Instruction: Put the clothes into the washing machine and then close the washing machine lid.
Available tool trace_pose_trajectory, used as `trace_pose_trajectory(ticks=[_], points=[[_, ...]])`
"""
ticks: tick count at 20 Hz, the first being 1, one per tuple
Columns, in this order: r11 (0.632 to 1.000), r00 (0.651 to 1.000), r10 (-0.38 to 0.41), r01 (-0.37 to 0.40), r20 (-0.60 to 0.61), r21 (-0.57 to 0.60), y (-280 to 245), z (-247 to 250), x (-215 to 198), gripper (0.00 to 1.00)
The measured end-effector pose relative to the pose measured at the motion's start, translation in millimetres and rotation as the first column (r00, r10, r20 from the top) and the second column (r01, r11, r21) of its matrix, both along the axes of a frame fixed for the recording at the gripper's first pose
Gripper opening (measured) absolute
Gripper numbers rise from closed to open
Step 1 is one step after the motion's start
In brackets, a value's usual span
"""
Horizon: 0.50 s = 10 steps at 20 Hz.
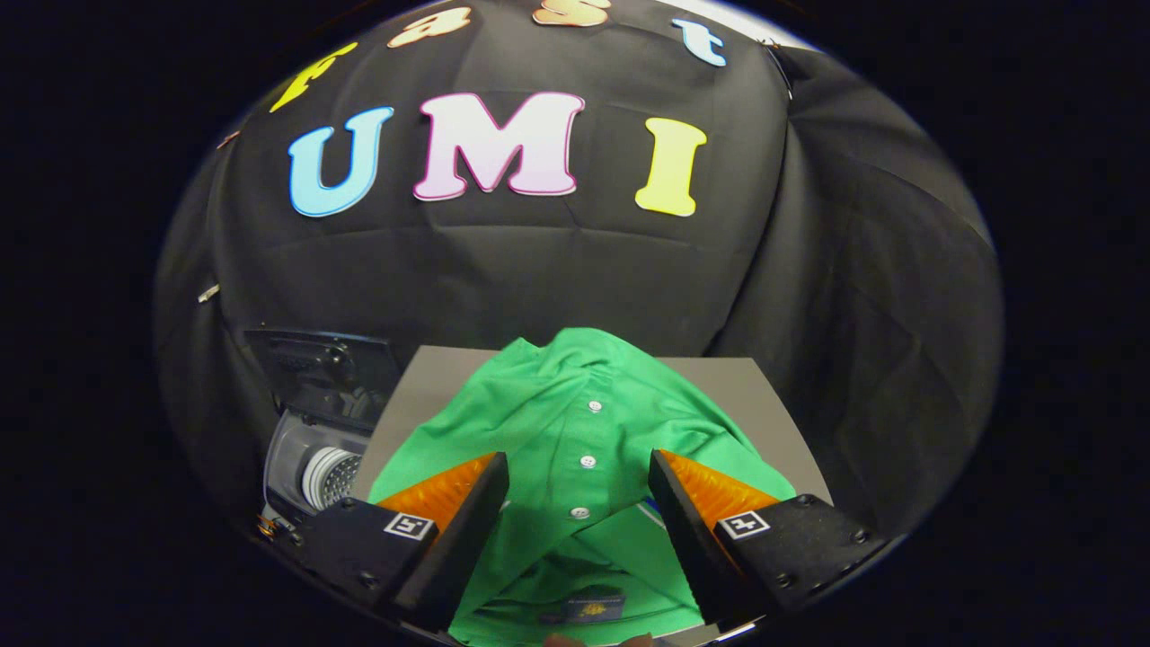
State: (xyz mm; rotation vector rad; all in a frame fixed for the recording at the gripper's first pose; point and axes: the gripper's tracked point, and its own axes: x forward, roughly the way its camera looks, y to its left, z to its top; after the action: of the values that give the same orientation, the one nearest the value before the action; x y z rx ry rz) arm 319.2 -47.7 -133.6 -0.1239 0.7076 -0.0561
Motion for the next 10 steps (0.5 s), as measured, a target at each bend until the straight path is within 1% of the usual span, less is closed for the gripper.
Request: trace_pose_trajectory(ticks=[2,3,4,5,6,7,8,10], points=[[1.000,0.998,-0.021,0.021,-0.064,-0.008,-6.6,-16.0,-0.5,0.99],[1.000,0.994,-0.018,0.021,-0.109,0.024,-1.5,-22.4,-5.3,0.99],[0.996,0.993,-0.018,0.028,-0.113,0.090,7.0,-23.5,-3.1,0.99],[0.989,0.989,-0.022,0.044,-0.149,0.143,17.1,-25.6,-8.2,0.83],[0.990,0.989,-0.011,0.032,-0.149,0.141,16.6,-27.0,-11.0,0.67],[0.992,0.989,0.027,-0.009,-0.142,0.128,19.3,-26.0,-10.5,0.51],[0.989,0.987,0.021,0.002,-0.156,0.148,21.5,-26.6,-14.3,0.42],[0.986,0.995,0.003,0.014,-0.100,0.168,23.6,-23.0,-12.0,0.24]])
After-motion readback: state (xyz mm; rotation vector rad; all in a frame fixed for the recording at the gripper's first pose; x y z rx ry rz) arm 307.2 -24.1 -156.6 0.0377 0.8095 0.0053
